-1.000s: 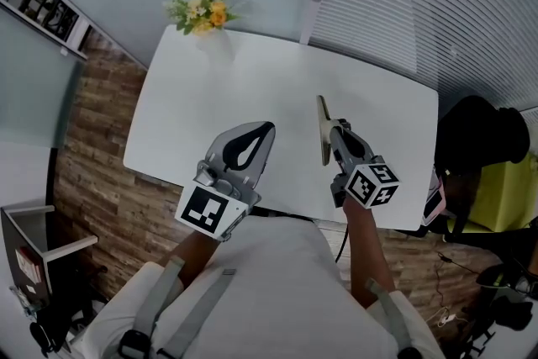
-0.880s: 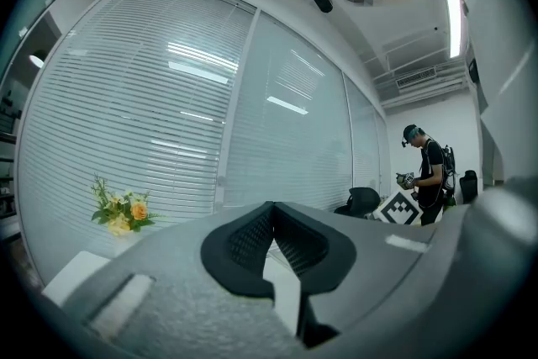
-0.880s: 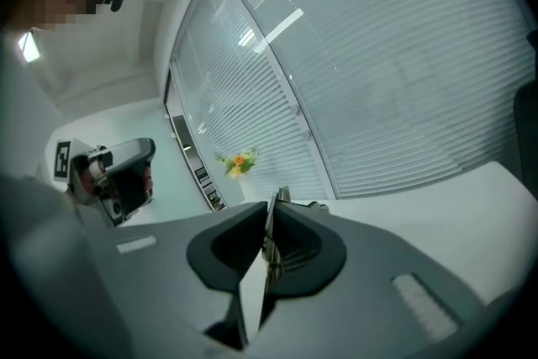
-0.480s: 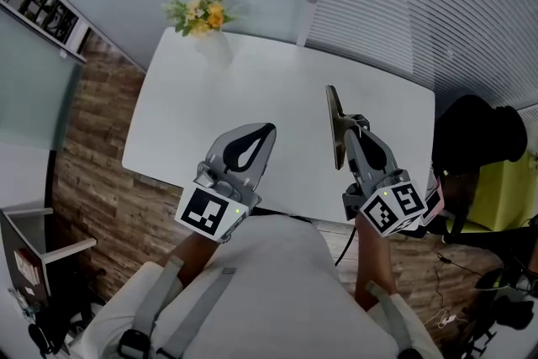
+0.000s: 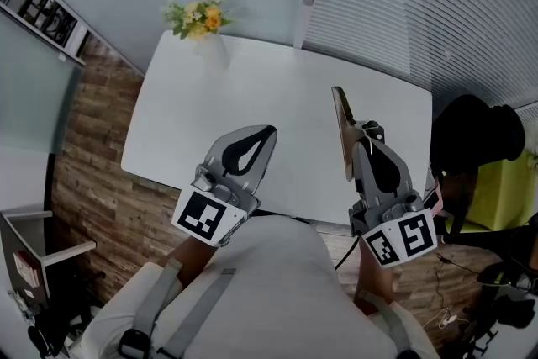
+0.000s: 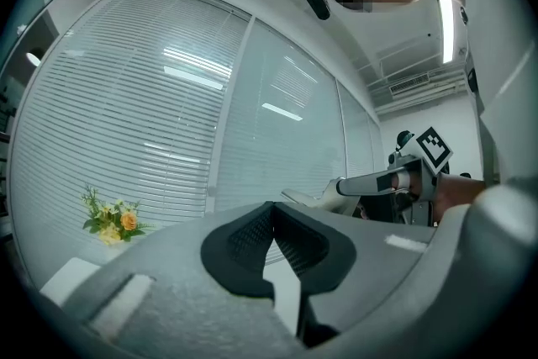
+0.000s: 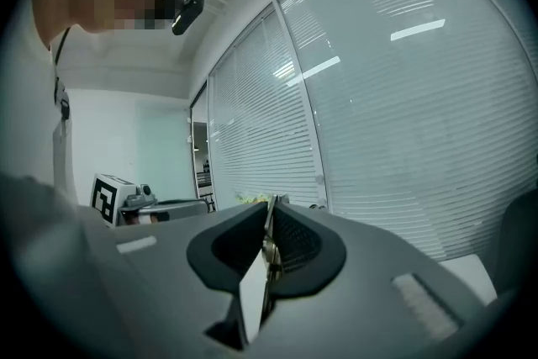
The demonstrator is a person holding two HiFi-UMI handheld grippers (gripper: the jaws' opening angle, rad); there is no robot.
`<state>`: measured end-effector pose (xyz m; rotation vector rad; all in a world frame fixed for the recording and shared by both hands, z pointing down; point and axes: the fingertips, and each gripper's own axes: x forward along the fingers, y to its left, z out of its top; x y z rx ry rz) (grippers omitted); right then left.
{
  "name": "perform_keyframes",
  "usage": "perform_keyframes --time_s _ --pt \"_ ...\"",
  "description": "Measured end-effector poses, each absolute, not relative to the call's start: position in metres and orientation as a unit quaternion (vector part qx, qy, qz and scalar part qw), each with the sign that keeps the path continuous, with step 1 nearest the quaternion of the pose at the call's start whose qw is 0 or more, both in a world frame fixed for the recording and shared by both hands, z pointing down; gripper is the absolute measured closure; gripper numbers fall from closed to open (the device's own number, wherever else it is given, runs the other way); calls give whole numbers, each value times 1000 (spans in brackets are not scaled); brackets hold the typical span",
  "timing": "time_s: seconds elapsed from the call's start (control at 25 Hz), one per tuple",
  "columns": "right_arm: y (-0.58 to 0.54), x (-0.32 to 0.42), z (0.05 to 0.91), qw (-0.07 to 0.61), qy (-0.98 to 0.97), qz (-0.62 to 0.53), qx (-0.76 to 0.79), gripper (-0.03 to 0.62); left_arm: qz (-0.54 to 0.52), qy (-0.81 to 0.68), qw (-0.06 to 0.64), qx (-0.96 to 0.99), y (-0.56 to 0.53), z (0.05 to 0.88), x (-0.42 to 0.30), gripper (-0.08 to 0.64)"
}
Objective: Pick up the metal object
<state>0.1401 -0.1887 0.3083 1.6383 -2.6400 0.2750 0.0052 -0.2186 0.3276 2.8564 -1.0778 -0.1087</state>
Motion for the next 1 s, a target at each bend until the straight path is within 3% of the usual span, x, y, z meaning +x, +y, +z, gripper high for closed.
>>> perform_keyframes --time_s 1.0 --pt "-181 142 293 20 -841 55 538 569 -45 -349 37 935 -219 314 8 558"
